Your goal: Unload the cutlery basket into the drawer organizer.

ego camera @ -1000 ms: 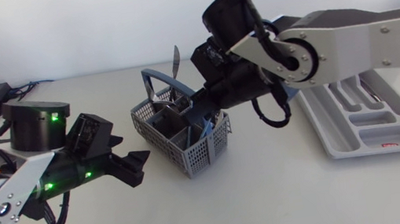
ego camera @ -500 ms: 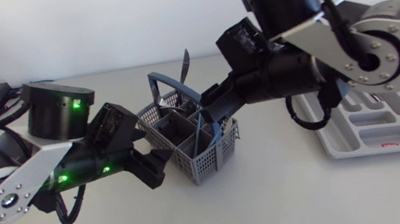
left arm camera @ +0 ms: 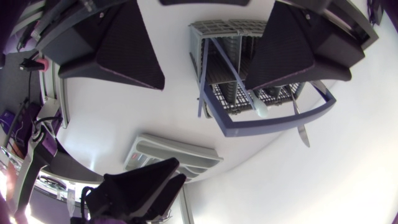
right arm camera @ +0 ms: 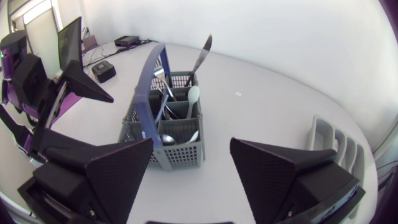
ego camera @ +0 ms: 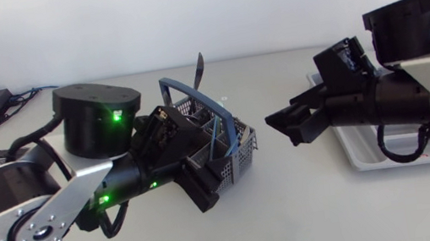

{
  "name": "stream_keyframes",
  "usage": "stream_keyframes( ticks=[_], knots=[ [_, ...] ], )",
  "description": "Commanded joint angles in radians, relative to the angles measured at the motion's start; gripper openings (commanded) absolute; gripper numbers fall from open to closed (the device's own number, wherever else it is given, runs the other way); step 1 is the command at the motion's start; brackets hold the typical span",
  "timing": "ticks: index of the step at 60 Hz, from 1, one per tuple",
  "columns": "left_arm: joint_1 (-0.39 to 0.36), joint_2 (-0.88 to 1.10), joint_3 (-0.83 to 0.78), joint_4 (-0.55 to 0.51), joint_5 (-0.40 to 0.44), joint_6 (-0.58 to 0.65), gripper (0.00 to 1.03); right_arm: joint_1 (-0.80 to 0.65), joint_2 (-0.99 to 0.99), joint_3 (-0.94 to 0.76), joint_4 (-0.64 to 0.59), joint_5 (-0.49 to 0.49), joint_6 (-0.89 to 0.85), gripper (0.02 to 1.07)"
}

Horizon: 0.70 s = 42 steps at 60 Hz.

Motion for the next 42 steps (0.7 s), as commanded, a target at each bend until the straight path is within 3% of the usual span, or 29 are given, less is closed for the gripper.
stream_keyframes(
  ticks=[1,6,19,24,42],
  knots=[
    [-0.017,0.030,-0.008,0.029,-0.010,0.045,0.79,-0.028,-0.025,-0.043,0.018,-0.024,-0.030,0.92],
    [-0.034,0.030,-0.022,0.076,-0.010,0.060,0.70,-0.048,-0.042,-0.063,0.025,-0.033,-0.042,0.92],
    [-0.068,0.062,-0.030,0.142,-0.010,0.118,0.65,-0.063,-0.050,-0.105,0.052,-0.045,-0.056,0.92],
    [-0.082,0.089,-0.028,0.157,-0.010,0.144,0.56,-0.063,-0.047,-0.120,0.070,-0.045,-0.056,0.94],
    [-0.074,0.190,0.007,0.219,-0.011,0.172,0.42,-0.059,-0.031,-0.120,0.088,-0.045,-0.056,0.94]
  ],
)
